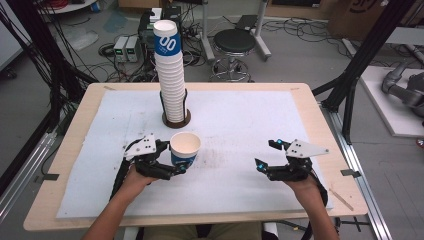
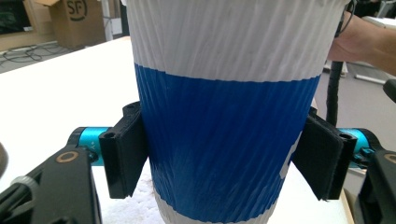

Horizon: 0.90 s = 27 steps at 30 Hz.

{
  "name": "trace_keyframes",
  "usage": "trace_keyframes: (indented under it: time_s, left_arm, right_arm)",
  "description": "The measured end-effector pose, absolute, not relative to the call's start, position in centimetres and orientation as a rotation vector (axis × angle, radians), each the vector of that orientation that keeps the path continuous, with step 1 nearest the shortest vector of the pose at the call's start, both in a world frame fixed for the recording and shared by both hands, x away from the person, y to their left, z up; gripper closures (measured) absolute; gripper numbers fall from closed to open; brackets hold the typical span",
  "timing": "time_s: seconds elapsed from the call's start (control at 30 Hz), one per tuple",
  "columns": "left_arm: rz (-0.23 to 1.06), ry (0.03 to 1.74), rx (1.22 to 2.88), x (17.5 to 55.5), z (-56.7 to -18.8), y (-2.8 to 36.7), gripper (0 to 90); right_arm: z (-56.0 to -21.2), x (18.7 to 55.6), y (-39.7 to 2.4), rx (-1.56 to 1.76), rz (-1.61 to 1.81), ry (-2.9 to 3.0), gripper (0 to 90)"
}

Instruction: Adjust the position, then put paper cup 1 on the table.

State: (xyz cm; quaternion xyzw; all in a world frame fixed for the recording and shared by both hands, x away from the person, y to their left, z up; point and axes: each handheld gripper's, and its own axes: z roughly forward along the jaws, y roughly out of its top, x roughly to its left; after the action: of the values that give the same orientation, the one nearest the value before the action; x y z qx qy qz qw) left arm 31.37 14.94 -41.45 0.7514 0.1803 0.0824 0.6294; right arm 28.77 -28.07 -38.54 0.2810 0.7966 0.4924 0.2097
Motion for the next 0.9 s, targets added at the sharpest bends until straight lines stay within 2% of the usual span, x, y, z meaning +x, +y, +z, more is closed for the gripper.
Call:
trace_keyframes:
  time_s: [0.9]
  left_arm:
    - [0.244,0.434,1.626,31.5,-41.2,16.7,25.9]
  right_arm:
    - [-39.1,28.8,-28.8,0.843,1.356,2.176,20.7]
